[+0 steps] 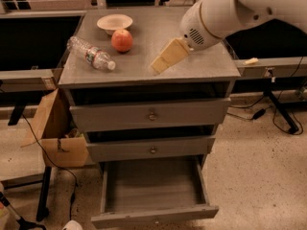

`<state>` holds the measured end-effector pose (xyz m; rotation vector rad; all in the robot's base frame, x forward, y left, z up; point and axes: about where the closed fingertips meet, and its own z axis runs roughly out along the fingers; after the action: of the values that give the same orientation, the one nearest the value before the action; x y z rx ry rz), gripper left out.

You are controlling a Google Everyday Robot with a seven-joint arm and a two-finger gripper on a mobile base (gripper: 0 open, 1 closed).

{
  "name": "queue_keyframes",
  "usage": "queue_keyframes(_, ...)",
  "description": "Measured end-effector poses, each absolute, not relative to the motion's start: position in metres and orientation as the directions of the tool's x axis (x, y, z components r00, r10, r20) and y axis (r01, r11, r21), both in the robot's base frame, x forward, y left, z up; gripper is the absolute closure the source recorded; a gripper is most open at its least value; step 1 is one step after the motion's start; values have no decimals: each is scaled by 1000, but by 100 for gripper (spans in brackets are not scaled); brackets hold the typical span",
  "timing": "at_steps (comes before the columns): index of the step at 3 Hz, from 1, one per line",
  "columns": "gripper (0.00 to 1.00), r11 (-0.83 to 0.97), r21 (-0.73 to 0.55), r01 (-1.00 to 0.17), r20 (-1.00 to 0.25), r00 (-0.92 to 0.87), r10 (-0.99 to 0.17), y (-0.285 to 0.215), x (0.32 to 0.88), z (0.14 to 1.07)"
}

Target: Place apple into bottom drawer

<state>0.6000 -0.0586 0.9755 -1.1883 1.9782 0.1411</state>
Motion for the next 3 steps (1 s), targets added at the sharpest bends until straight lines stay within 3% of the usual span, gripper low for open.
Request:
queue_keyframes(1, 0, 593, -247, -766, -759, -227, -610, -1, 647, 967)
queue_keyframes(3, 0, 698, -195, -689, -798, -302, -521, 65, 717, 962)
